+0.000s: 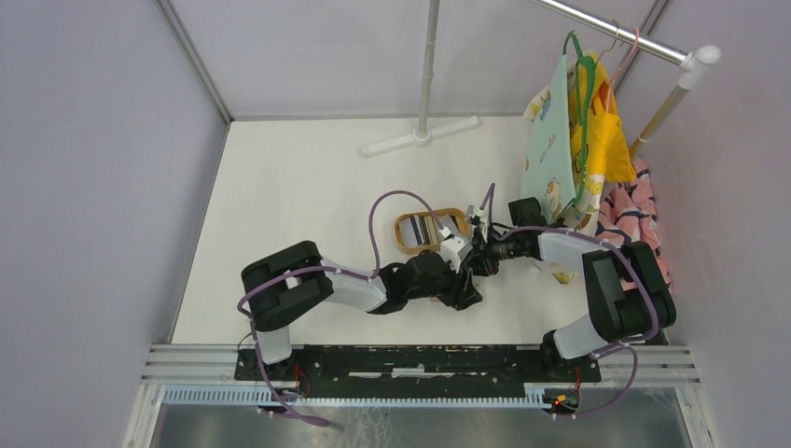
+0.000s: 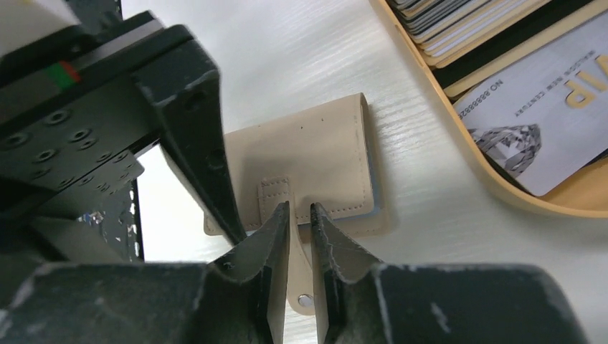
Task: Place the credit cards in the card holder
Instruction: Close the card holder at the center of the board, then turn over the card holder at the center of the board.
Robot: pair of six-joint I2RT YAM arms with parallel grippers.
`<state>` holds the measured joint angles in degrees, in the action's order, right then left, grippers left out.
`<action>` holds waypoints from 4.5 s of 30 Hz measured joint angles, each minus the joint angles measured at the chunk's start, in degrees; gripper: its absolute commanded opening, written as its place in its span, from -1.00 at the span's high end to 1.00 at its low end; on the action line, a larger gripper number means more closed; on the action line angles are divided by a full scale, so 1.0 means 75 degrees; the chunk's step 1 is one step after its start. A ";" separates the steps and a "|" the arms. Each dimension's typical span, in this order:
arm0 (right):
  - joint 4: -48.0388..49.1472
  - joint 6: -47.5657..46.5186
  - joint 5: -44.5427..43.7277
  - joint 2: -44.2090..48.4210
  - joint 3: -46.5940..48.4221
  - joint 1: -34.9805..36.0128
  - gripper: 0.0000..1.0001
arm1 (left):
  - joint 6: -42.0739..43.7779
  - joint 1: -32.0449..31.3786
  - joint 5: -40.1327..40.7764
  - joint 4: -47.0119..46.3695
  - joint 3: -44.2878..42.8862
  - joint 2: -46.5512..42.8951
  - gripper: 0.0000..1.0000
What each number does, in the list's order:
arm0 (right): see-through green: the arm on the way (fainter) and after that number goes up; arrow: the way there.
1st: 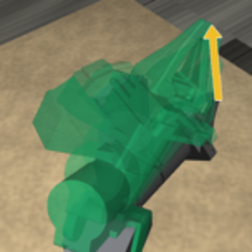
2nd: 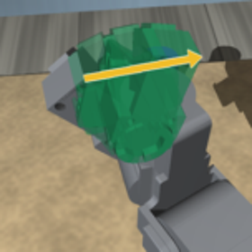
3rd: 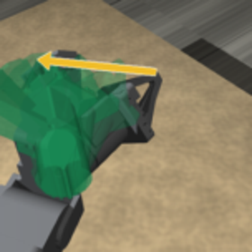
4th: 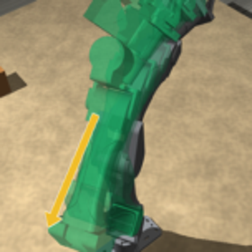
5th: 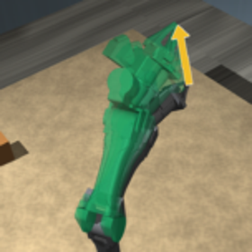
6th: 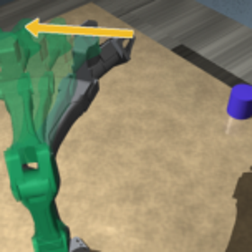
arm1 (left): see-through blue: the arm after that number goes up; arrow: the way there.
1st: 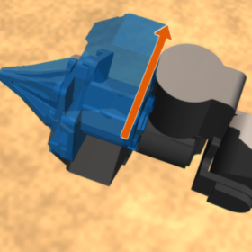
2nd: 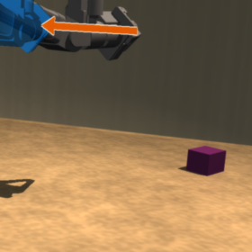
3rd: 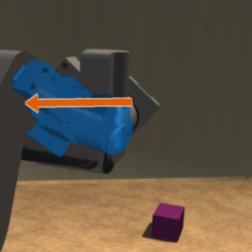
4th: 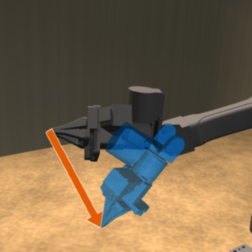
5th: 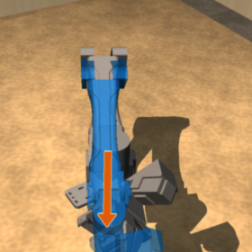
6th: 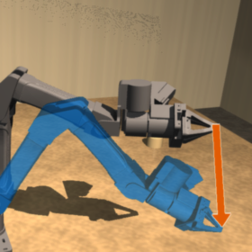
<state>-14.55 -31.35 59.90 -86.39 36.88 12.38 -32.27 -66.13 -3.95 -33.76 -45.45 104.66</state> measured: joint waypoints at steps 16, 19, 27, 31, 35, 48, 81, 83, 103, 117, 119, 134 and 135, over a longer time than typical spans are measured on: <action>0.0169 0.0399 -0.0901 -0.0507 0.0000 0.0201 0.65 | 0.0015 -0.0003 -0.0391 -0.0227 0.0848 -0.1093 -0.19; 0.0090 0.0318 -0.1139 -0.0536 0.0012 0.0201 0.65 | 0.0029 -0.0003 0.0012 0.0020 0.1163 -0.1953 -0.36; 0.0003 0.0160 -0.1282 -0.0551 0.0038 0.0251 0.65 | 0.0055 0.0012 0.1833 0.1274 0.1620 -0.3095 -0.60; -0.0026 0.0117 -0.1288 -0.0551 0.0052 0.0251 0.64 | -0.0006 0.0146 0.2264 0.1839 0.1626 -0.2964 -0.40; -0.0134 0.0003 -0.1384 -0.0516 0.0102 0.0251 0.62 | -0.0108 0.0367 0.2323 0.2119 0.1617 -0.2503 -0.27; 0.0259 -0.0458 -0.1233 0.1833 -0.0192 0.0093 0.29 | -0.0189 0.0437 0.2291 0.2495 0.1291 -0.1912 -0.26; -0.0536 -0.1798 -0.2052 0.0300 0.0090 0.1087 0.43 | -0.2422 0.1271 0.0102 -0.0924 0.1947 -0.0883 -0.48; -0.0562 -0.1824 -0.2057 0.0294 0.0108 0.1099 0.43 | -0.2739 0.1271 0.0015 -0.1376 0.1970 -0.0629 -0.46; -0.0761 -0.2154 -0.1970 0.0166 0.0239 0.1186 0.36 | -0.4415 0.1282 -0.0143 -0.4625 0.2436 0.1183 0.69; -0.1451 -0.2900 -0.1387 0.1148 0.0239 0.1043 -0.08 | -0.4016 0.1204 -0.0035 -0.4759 0.3150 0.0530 0.96; -0.1536 -0.2993 -0.1221 0.1443 0.0239 0.0903 -0.08 | -0.3611 0.1096 0.0184 -0.4080 0.3168 0.0000 0.96; -0.0956 -0.2034 -0.1145 0.2611 0.0233 0.0134 -0.12 | -0.0111 -0.1131 0.5272 0.4264 0.0565 -0.2882 0.96; -0.0842 -0.1891 -0.1183 0.2669 0.0230 0.0067 -0.12 | 0.0064 -0.1306 0.5651 0.4733 0.0312 -0.2891 0.96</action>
<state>-20.86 -45.54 51.03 -66.37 38.61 12.88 -31.79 -75.92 38.44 1.74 -43.11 82.98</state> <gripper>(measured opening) 0.556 0.260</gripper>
